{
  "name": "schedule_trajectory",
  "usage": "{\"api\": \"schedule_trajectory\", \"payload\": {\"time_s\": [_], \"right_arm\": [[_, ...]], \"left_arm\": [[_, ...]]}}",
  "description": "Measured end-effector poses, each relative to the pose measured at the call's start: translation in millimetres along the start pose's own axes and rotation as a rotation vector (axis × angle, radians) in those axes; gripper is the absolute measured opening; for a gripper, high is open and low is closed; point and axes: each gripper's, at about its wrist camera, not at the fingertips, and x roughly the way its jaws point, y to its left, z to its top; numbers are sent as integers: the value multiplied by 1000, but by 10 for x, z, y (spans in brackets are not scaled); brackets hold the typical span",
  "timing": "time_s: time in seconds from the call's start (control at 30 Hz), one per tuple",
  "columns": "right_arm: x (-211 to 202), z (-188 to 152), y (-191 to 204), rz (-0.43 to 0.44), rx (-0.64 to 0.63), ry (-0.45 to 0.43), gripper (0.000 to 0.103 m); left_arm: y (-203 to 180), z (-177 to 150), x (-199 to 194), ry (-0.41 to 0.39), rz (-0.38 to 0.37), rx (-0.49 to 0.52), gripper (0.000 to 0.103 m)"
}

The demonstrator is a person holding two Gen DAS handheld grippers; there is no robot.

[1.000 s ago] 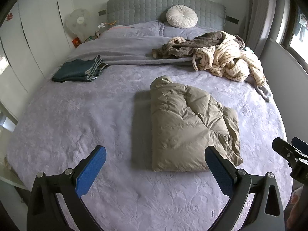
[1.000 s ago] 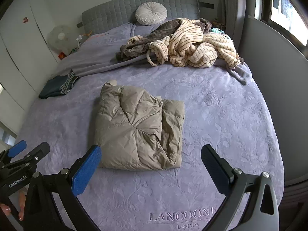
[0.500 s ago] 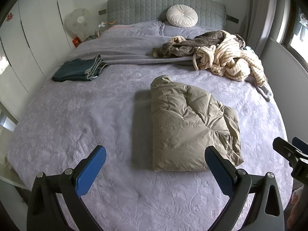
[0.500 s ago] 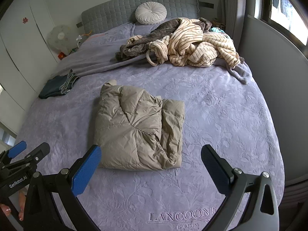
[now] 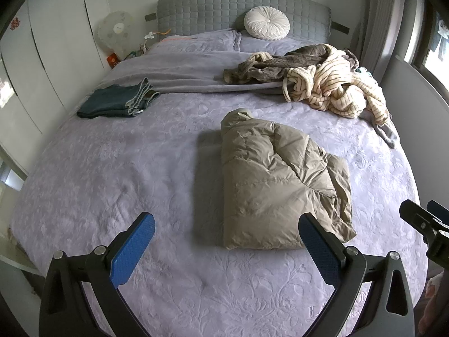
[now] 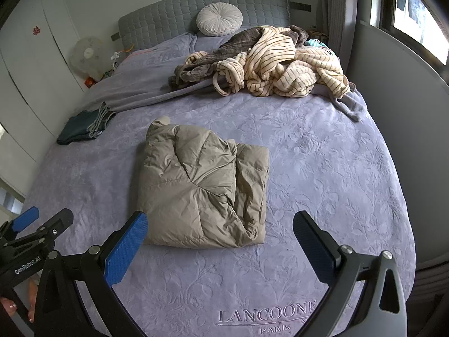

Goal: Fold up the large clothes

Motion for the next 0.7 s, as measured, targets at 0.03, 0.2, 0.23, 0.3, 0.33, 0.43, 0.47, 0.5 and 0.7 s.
{"api": "schedule_trajectory", "payload": {"time_s": [0.03,0.2,0.23,0.3,0.33,0.43,0.47,0.5,0.7], "right_arm": [[2,-2,1,0,0,0,103],[2,3,-3,1,-2,1,103],[0,0,-2,1,-1,0,103],[0,1,-2,0,-1,0,103],[2,-2,1,0,-1,0,103],[3,-2,0,1,-1,0,103],[2,0,-3,1,0,0,103],[3,1,-4,1,0,1,103],[3,4,-4,2,0,0,103]], "left_arm": [[-1,0,1,0,0,0,102],[4,7,3,0,0,0,102],[3,7,2,1,0,0,102],[2,6,1,-1,1,1,102],[-1,5,3,0,0,1,102],[3,11,8,2,1,0,102],[-2,8,7,2,-1,0,102],[-7,5,5,1,1,0,102],[23,12,14,1,3,-3,102]]}}
